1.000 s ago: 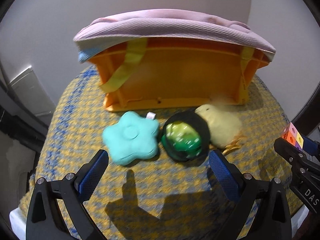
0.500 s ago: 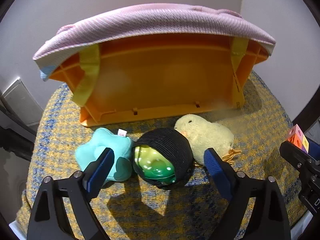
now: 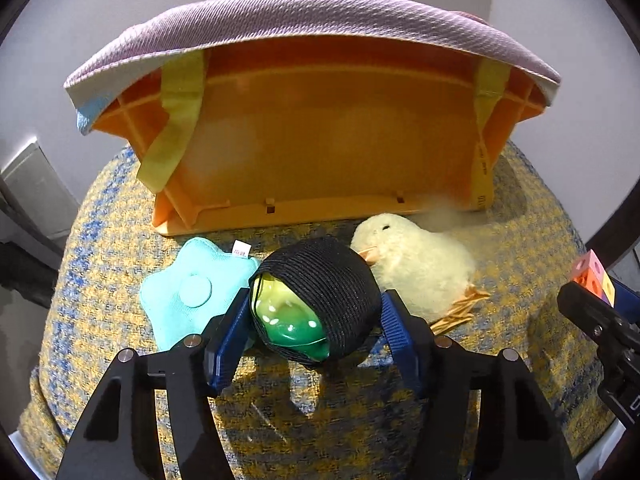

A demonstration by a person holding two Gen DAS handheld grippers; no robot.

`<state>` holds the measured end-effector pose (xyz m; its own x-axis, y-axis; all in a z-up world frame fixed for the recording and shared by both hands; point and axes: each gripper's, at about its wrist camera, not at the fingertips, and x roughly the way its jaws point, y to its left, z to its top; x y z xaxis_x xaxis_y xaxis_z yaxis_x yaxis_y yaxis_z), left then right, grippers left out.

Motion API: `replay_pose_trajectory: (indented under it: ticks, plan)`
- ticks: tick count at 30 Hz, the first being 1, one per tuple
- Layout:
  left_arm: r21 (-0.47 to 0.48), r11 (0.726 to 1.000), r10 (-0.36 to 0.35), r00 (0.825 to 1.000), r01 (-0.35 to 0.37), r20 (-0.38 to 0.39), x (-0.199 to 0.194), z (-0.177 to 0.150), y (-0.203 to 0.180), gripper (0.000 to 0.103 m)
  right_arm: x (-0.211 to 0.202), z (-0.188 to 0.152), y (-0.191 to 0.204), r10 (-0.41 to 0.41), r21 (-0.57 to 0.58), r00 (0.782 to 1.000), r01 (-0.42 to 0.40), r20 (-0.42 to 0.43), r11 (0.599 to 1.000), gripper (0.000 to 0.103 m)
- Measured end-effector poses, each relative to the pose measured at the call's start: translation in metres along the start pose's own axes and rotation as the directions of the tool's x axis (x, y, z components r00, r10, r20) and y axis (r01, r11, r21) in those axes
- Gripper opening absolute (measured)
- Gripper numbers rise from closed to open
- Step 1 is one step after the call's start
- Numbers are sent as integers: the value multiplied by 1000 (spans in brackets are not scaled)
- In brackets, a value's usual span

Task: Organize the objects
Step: 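Grasp the four-colour block cube with the right tool while the left tool grasps the green-black ball, then carry the cube and ball over the crate and open both tools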

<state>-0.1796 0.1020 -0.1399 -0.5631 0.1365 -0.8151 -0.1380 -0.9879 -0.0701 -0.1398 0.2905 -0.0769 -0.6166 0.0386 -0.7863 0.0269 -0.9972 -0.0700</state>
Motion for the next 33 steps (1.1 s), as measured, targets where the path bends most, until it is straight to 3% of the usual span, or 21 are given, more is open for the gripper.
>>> replay_pose_trajectory:
  ticks: [11, 21, 33]
  plan:
    - [-12, 1000, -13, 1000, 13, -4, -8, -1, 3, 59, -6, 5, 1, 10, 1, 1000, -10, 4, 1000, 55]
    - [-12, 1000, -3, 999, 3, 37, -51, 1, 1, 59, -27, 10, 9, 18, -18, 999, -17, 40, 1000, 55]
    - [-37, 999, 5, 996, -2, 88, -104, 13, 24, 59, -67, 26, 22, 33, -44, 994, -28, 106, 999, 55]
